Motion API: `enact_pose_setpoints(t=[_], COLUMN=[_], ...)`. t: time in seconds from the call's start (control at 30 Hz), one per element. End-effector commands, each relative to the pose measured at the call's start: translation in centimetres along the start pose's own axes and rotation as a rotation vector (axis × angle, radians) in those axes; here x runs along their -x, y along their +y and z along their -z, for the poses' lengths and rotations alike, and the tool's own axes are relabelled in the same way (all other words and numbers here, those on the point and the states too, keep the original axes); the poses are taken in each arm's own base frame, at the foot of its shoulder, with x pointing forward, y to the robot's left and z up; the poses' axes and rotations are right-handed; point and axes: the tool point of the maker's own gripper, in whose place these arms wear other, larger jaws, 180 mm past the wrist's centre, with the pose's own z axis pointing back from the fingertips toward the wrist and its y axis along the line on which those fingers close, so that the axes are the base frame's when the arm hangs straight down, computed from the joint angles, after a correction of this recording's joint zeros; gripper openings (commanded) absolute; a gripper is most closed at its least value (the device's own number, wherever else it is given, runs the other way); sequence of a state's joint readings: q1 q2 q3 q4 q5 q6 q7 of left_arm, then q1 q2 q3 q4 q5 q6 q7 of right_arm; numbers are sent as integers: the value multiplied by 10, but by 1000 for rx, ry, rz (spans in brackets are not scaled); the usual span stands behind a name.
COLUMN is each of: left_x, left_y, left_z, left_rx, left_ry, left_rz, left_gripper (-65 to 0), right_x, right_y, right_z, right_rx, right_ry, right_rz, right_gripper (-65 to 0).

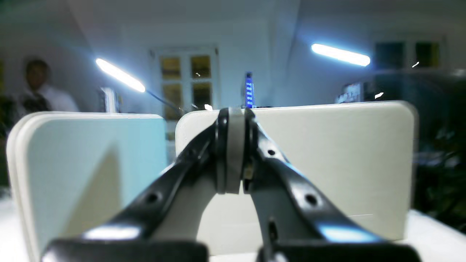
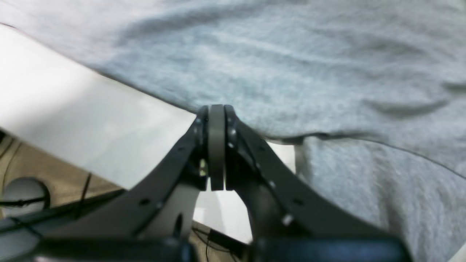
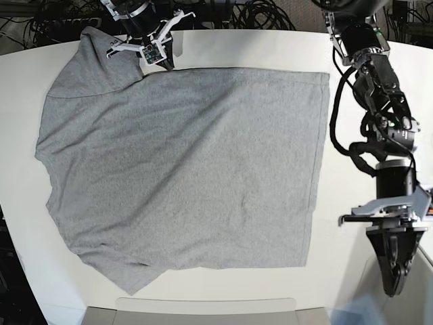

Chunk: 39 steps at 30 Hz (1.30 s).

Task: Fold the T-shirt properly
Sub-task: 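Move both grippers down toward the shirt's shoulder corners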

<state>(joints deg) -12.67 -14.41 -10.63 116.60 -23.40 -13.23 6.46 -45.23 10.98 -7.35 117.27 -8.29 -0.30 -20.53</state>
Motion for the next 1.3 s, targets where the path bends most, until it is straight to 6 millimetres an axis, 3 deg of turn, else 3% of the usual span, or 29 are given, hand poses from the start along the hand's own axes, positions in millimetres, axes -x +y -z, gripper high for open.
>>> enact_pose_setpoints(t=[0.0, 0.2, 0.33, 0.5, 0.63, 0.87, 1.0, 1.13, 1.27], left_x=[-15, -4, 4, -9, -12, 13, 34, 59, 72], left_y=[-2, -14, -19, -20, -33, -44, -52, -64, -67], left_z=[6, 3, -8, -27, -43, -54, -64, -78, -94], left_rx=[-5, -68, -84, -31, 49, 60, 83, 141, 175], left_ry=[-60, -71, -75, -189, -201, -62, 71, 254, 357], left_rz=[-42, -198, -364, -669, -690, -695, -679, -637, -601], left_gripper=[-649, -642, -583, -566, -564, -562, -500, -492, -492], right_x=[-10, -12, -13, -12, -12, -16, -25, -22, -10], right_y=[1, -4, -3, -2, -3, -3, 0, -9, -26], right_z=[-3, -2, -1, -2, -2, -2, -5, -13, -24], right_rx=[8, 44, 38, 30, 32, 30, 10, -12, -50], right_ry=[-39, -40, -44, -42, -43, -58, -122, -145, -120], right_rz=[-14, -87, -72, -58, -55, -56, 7, 110, 228], right_gripper=[-646, -646, -646, -646, -645, -645, -641, -541, -433])
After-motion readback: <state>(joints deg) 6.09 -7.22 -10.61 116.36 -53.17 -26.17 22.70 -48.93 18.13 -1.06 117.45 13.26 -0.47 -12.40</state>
